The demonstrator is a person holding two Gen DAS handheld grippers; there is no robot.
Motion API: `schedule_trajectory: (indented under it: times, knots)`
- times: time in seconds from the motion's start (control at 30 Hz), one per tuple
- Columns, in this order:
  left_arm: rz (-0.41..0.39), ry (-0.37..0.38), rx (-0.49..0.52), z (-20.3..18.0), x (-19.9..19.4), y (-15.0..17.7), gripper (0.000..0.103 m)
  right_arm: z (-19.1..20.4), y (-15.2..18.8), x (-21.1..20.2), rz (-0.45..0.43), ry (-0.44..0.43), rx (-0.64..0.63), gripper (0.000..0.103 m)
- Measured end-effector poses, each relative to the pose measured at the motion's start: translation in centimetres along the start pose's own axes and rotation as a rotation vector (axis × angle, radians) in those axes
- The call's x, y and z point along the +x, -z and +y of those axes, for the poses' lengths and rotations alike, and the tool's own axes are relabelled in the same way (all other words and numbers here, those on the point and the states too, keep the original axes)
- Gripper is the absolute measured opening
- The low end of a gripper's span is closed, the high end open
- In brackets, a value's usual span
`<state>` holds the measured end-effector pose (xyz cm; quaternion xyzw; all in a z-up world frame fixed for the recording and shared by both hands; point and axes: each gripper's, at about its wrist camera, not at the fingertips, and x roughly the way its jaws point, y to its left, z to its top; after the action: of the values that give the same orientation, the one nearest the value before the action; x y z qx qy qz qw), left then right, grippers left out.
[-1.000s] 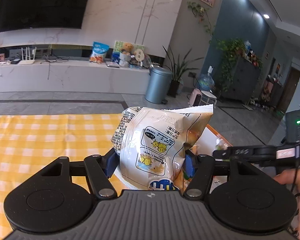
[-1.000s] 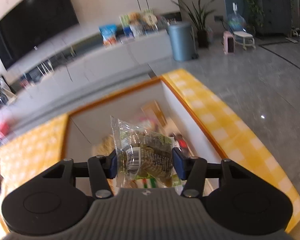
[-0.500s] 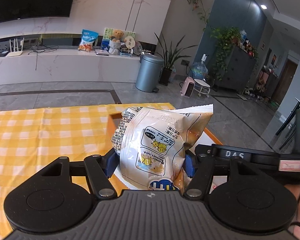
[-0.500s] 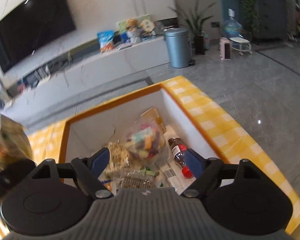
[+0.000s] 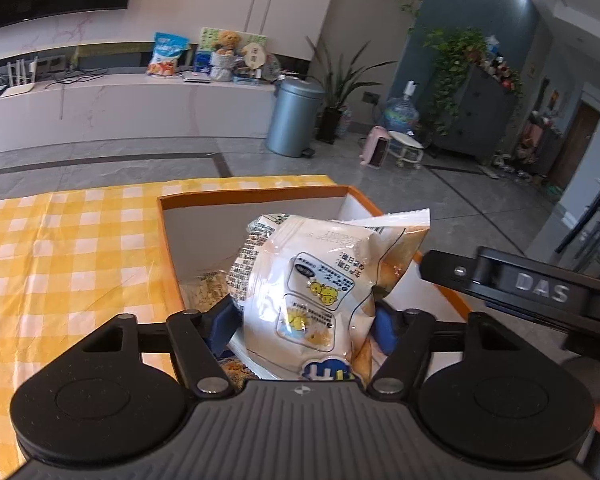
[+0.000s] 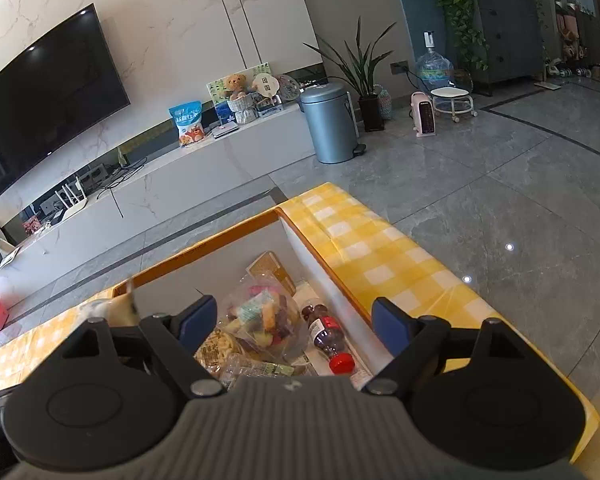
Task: Organize snacks
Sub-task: 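Open both tools to drop the biscuit and white snack bags into the box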
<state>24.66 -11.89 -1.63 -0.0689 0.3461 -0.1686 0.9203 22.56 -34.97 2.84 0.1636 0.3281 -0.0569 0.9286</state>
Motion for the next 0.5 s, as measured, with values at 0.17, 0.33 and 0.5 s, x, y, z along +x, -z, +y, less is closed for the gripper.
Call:
schedule_trajectory:
  times: [0.17, 0.33, 0.5]
  knots:
    - [0.01, -0.099, 0.026, -1.0, 0.1, -0.3, 0.098, -0.1, 0.0, -0.2, 0.003, -0.001, 0.009, 0.083]
    - [-0.005, -0.13, 0.068, -1.3, -1.2, -0.1, 0.099, -0.1, 0.0, -0.3, -0.007, -0.001, 0.014, 0.083]
    - [-0.015, -0.188, 0.075, -1.7, -3.2, -0.9, 0.099, 0.3, 0.2, -0.4, 0.001, 0.021, 0.01, 0.083]
